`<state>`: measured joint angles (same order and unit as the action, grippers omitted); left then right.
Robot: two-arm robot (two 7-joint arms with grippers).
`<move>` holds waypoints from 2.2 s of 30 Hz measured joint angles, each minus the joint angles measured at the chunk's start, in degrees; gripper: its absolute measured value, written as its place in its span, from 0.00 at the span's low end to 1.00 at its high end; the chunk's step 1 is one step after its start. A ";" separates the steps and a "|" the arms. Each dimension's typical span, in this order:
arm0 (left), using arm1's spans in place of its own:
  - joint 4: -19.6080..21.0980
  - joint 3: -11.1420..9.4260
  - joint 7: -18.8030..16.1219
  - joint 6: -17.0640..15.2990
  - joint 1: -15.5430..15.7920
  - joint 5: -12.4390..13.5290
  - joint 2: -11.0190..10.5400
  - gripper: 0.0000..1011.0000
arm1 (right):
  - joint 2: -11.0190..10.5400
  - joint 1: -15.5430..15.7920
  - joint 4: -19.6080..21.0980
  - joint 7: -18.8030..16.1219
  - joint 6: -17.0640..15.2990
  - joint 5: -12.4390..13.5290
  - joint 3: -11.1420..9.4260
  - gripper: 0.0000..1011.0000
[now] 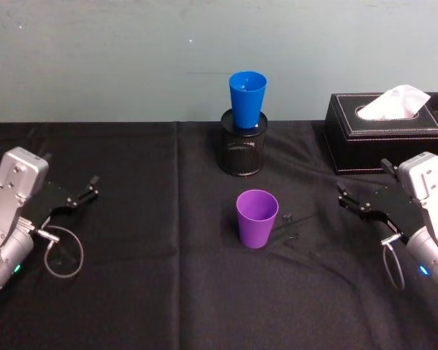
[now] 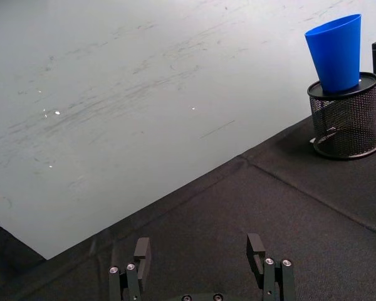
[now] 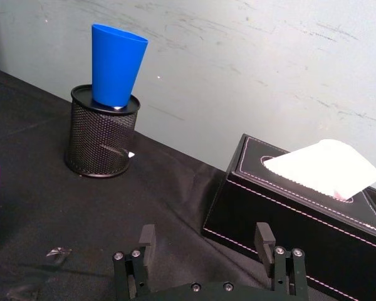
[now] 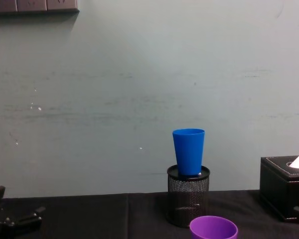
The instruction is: Pick up one cup with a gripper and tap it against the other cup.
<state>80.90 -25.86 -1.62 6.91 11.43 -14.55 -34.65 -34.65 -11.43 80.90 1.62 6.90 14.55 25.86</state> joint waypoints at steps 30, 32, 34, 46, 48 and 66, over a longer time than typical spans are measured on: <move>0.00 0.00 0.00 0.00 0.00 0.00 0.00 0.99 | 0.00 0.00 0.00 0.00 0.00 0.00 0.00 0.99; 0.00 0.00 0.00 0.00 0.00 0.00 0.00 0.99 | 0.00 0.00 0.00 0.00 0.00 0.00 0.00 0.99; 0.00 0.00 0.00 0.00 0.00 0.00 0.00 0.99 | 0.00 0.00 0.00 0.00 0.00 0.00 0.00 0.99; 0.00 0.00 0.00 0.00 0.00 0.00 0.00 0.99 | 0.00 0.00 0.00 0.00 0.00 0.00 0.00 0.99; 0.00 0.00 0.00 0.00 0.00 0.00 0.00 0.99 | 0.00 0.00 0.00 0.00 0.00 0.00 0.00 0.99; 0.00 0.00 0.00 0.00 0.00 0.00 0.00 0.99 | 0.00 0.00 0.00 0.00 0.00 0.00 0.00 0.99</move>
<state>80.90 -25.86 -1.62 6.91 11.43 -14.55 -34.65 -34.65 -11.43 80.90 1.62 6.90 14.55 25.86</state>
